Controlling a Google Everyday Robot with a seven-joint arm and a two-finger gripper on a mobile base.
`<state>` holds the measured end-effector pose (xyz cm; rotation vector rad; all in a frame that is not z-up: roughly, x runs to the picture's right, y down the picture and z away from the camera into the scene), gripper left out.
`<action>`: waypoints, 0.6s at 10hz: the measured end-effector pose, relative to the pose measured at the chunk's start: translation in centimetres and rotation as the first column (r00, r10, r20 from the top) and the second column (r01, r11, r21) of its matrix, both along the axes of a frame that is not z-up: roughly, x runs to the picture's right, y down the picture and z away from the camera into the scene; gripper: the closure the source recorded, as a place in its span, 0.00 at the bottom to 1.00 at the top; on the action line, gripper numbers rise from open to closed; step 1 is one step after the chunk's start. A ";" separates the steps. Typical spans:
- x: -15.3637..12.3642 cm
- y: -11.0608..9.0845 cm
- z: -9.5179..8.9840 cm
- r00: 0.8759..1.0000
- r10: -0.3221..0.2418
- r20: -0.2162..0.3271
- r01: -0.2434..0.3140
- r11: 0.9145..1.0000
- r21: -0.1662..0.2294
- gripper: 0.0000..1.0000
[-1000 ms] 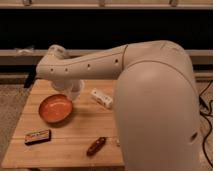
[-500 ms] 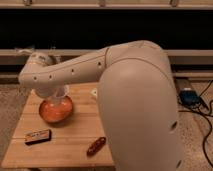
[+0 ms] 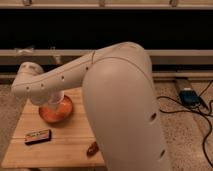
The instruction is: Place the ceramic cup in the ceramic bowl
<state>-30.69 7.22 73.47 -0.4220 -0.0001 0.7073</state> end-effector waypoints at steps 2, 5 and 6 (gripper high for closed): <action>-1.2 0.3 0.9 1.000 -0.020 -0.001 0.020 1.000 0.008 0.86; -2.9 1.3 3.0 0.997 -0.074 -0.017 0.075 0.997 0.019 0.58; -3.1 1.6 3.8 0.996 -0.089 -0.029 0.090 0.996 0.018 0.48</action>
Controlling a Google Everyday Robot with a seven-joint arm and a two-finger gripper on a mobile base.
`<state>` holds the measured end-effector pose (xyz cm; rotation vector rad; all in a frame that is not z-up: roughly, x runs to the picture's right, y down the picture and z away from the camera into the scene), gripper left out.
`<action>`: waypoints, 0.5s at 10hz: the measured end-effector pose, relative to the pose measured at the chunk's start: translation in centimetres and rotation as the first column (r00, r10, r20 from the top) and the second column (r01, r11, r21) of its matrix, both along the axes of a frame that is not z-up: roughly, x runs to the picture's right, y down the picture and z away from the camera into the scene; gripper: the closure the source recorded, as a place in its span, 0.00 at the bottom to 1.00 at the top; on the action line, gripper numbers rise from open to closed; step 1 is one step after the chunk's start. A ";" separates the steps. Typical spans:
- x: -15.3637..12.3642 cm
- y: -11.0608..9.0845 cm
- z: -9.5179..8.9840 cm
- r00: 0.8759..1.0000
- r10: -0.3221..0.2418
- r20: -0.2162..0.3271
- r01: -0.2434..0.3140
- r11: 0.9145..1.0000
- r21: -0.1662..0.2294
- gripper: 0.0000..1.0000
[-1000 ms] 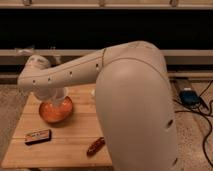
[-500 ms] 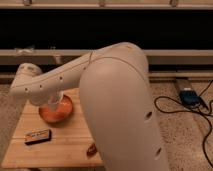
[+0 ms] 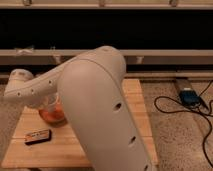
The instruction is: Place the ceramic cup in the ceramic bowl
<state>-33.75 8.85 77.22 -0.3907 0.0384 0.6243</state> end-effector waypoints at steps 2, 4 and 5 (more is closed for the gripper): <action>0.2 0.3 1.8 0.999 -0.019 -0.032 0.018 1.000 -0.005 0.28; 0.8 0.3 3.2 0.998 -0.026 -0.065 0.025 0.999 -0.021 0.20; 1.4 0.2 3.6 0.997 -0.023 -0.078 0.021 0.999 -0.027 0.20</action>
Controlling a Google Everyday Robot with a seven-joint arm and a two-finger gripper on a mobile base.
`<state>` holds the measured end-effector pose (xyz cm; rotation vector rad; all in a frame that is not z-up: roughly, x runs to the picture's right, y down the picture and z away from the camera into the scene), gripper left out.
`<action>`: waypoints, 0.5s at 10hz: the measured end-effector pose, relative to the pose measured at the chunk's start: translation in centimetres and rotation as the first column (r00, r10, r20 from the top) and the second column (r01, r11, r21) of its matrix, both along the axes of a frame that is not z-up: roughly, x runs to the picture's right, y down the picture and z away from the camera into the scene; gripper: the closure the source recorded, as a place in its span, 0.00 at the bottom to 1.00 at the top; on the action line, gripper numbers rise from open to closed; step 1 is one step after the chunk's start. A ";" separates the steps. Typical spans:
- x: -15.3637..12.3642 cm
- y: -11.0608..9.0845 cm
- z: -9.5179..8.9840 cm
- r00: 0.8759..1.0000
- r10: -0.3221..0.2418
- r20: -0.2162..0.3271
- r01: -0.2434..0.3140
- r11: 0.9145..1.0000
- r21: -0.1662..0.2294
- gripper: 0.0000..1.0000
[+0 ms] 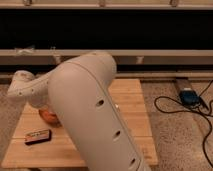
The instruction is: Place the ceramic cup in the ceramic bowl
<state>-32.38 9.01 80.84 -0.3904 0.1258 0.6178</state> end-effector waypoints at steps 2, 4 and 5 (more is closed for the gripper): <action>0.9 0.1 0.7 1.000 0.005 -0.029 -0.005 1.000 -0.015 0.20; 1.0 0.1 0.8 0.999 0.005 -0.036 -0.006 1.000 -0.019 0.20; 1.0 0.1 0.8 0.999 0.005 -0.036 -0.006 1.000 -0.019 0.20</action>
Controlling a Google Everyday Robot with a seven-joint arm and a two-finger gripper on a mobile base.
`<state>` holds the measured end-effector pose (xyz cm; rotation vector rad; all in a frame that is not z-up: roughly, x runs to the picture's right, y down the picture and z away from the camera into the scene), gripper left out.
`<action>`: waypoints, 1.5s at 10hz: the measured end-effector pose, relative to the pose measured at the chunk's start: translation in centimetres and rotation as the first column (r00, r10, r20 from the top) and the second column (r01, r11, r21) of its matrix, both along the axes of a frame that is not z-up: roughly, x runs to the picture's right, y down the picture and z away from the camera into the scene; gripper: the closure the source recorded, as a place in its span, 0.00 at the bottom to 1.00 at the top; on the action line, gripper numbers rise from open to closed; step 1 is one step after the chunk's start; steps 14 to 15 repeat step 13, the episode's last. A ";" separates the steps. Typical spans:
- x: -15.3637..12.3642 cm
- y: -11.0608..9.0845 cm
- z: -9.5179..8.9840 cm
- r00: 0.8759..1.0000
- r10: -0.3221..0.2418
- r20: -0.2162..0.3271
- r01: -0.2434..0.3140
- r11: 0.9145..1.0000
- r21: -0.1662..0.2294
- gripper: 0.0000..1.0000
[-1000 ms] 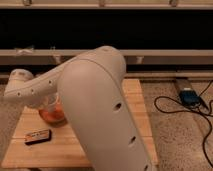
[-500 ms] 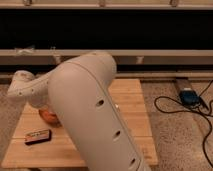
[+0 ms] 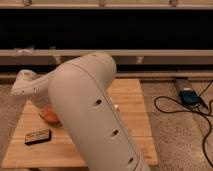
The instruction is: Place the ceramic cup in the ceramic bowl
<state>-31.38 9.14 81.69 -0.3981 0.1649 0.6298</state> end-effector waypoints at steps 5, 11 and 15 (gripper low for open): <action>0.6 -0.4 -0.3 1.000 0.016 0.003 -0.016 1.000 0.001 0.20; 3.8 -2.9 -1.8 0.995 0.094 0.022 -0.094 0.995 0.010 0.20; 3.6 -2.8 -1.9 0.996 0.091 0.025 -0.092 0.996 0.010 0.20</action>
